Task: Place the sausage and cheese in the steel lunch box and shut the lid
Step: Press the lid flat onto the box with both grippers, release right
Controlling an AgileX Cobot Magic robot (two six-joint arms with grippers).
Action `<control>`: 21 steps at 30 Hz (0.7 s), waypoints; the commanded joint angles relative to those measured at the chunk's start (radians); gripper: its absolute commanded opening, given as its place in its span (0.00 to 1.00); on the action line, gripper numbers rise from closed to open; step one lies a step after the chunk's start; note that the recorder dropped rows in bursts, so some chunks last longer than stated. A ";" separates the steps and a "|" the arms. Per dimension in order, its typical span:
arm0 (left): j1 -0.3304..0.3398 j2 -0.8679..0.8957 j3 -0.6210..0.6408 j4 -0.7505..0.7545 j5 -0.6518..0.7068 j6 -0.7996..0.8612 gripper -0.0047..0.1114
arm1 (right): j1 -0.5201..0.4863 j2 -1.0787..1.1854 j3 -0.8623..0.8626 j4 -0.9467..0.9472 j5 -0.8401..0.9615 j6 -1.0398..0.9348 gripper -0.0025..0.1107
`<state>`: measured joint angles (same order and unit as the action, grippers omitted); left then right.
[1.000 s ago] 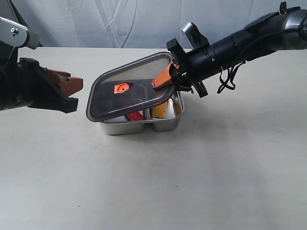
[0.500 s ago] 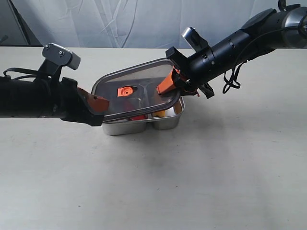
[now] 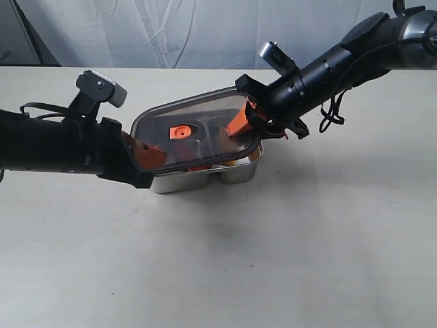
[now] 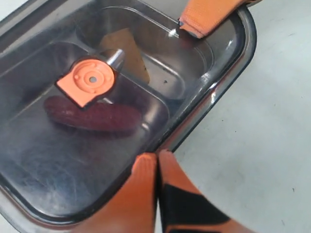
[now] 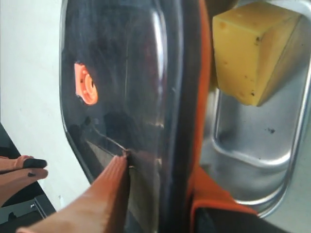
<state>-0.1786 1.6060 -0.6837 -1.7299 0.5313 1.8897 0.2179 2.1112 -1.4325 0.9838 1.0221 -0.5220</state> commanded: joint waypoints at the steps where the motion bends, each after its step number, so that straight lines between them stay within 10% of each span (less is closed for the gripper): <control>1: -0.006 0.047 -0.006 -0.014 0.009 0.005 0.04 | -0.018 0.010 0.003 -0.148 -0.168 0.003 0.01; 21: -0.006 0.147 -0.056 -0.002 0.049 0.010 0.04 | -0.018 0.010 0.003 -0.172 -0.206 0.003 0.02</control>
<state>-0.1786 1.7370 -0.7366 -1.7363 0.5909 1.8961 0.2186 2.1112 -1.4325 0.9441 0.9729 -0.5220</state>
